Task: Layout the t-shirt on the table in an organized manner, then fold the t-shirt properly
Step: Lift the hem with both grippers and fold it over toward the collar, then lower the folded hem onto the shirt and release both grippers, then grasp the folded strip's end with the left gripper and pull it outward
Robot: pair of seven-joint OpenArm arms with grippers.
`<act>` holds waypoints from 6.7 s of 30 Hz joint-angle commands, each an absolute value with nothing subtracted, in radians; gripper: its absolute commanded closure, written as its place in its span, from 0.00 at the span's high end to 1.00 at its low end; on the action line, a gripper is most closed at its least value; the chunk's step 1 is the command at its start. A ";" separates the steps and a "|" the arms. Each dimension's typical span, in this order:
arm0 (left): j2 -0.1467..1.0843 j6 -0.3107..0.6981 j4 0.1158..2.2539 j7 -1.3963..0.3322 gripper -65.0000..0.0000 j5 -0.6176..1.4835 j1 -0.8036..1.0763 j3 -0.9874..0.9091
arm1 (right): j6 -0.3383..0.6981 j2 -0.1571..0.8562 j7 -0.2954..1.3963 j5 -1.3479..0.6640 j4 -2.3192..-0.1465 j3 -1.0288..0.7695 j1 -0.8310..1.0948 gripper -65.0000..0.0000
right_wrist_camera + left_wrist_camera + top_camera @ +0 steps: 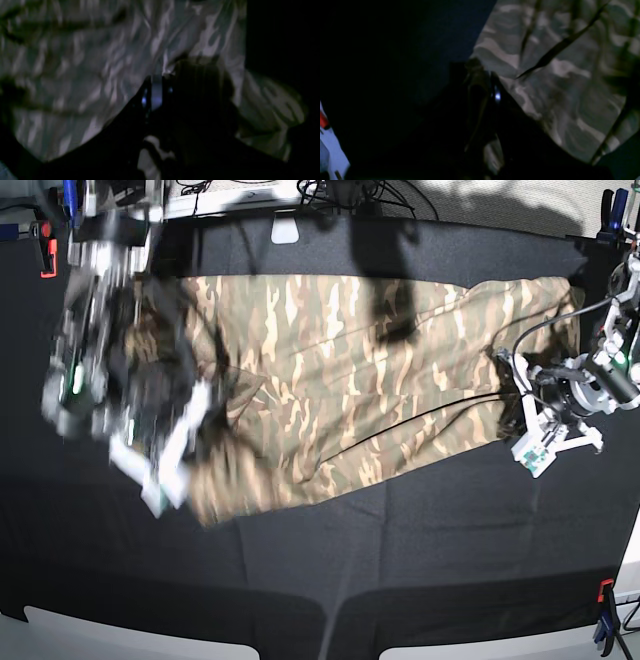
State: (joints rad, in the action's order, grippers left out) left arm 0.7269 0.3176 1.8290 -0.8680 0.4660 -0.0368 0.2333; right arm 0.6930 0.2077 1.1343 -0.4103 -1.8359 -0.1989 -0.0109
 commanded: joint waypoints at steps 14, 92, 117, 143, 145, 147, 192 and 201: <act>0.752 0.314 1.860 -0.912 0.00 0.457 -0.047 0.223 | 0.698 0.327 1.100 -0.366 -2.222 -0.287 0.384 0.00; 0.712 0.054 1.992 -0.908 0.50 0.123 0.377 0.223 | 0.698 0.347 0.926 -0.487 -1.985 -0.458 0.363 0.52; 0.713 -0.131 2.019 -0.966 0.50 -0.059 0.388 0.223 | 0.698 0.346 0.865 -0.558 -2.192 -0.458 0.358 0.52; 0.683 -0.254 1.973 -0.886 0.50 0.218 0.317 0.102 | 0.698 0.344 0.860 -0.558 -2.192 -0.459 0.368 0.52; 0.651 -0.218 1.973 -0.861 0.50 0.281 0.316 0.009 | 0.698 0.335 0.860 -0.558 -2.192 -0.460 0.379 0.52; 0.628 -0.124 1.972 -0.850 0.50 0.376 0.315 -0.097 | 0.698 0.326 0.860 -0.553 -2.192 -0.460 0.386 0.52; 0.674 0.698 0.934 -1.283 0.50 1.381 0.102 -0.581 | 0.698 0.321 0.887 -0.554 -2.192 -0.460 0.385 0.52; 0.747 0.698 0.934 -1.250 0.53 1.457 0.099 -0.581 | 0.698 0.321 0.890 -0.555 -2.192 -0.460 0.385 0.52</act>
